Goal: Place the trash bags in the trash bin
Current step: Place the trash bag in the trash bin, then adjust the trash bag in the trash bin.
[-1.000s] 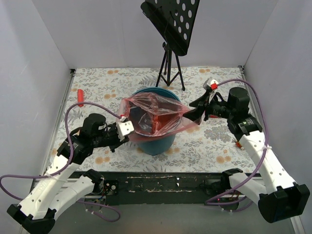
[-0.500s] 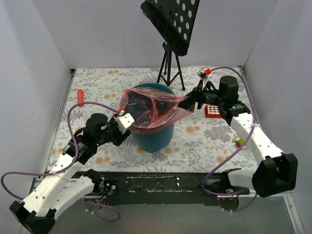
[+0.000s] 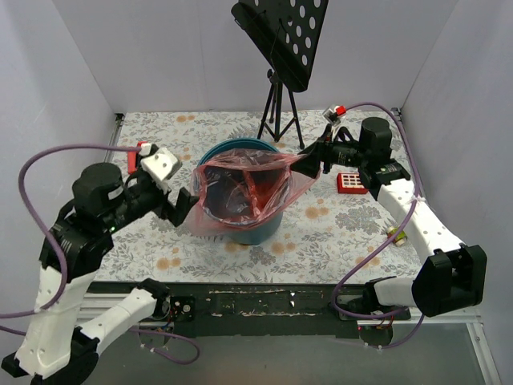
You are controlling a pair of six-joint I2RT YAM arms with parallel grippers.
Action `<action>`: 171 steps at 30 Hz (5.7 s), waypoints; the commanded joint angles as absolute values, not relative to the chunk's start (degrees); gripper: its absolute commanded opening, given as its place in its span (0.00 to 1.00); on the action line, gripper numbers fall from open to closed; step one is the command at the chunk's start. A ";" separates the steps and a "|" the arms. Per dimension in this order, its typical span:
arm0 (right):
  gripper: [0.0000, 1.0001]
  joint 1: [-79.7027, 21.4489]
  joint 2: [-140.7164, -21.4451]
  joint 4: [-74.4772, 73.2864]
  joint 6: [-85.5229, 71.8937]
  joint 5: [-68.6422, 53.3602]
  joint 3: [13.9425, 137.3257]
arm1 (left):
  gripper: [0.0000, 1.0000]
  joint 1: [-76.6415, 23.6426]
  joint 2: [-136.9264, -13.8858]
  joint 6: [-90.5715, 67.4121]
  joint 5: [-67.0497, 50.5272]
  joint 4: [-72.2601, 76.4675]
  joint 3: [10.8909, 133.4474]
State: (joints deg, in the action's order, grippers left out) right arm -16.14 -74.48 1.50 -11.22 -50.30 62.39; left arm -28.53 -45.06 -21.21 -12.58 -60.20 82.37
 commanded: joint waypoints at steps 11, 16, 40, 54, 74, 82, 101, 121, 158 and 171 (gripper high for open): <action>0.75 -16.17 -75.76 3.87 -10.20 -51.06 65.30 | 0.42 -22.68 -60.99 -20.65 -4.13 -30.07 73.74; 0.75 -15.91 -77.52 3.34 -10.20 -51.68 66.35 | 0.00 -17.32 -62.66 -24.16 -8.34 -24.97 74.96; 0.62 -12.04 -88.24 24.16 -31.81 -64.69 64.51 | 0.20 -3.34 -90.17 -51.49 -52.17 -16.97 78.22; 0.72 -10.28 -97.02 22.42 -37.26 -59.59 70.30 | 0.46 -4.22 -100.10 -59.85 -54.14 -10.55 81.65; 0.72 -10.55 -90.97 14.07 -30.16 -57.48 59.41 | 0.55 -4.57 -87.28 -58.98 -52.48 -17.83 65.65; 0.79 -6.77 -81.84 -5.07 -15.22 -41.06 65.30 | 0.61 3.94 -83.85 -47.57 -37.62 -30.56 69.95; 0.53 -35.05 -78.82 -36.90 28.20 -29.88 94.20 | 0.76 15.92 -66.45 -62.28 -77.17 -29.13 49.06; 0.28 -48.25 -108.64 -68.56 51.68 -23.82 117.79 | 0.00 4.57 -67.59 -86.84 -67.42 2.90 37.44; 0.89 -46.42 -78.41 -23.48 36.05 -20.84 86.49 | 0.00 4.66 -70.13 -64.08 -63.11 -18.36 47.02; 0.66 -21.36 -75.59 -8.88 5.89 -25.48 74.81 | 0.00 5.27 -74.61 -67.58 -67.40 -15.21 46.50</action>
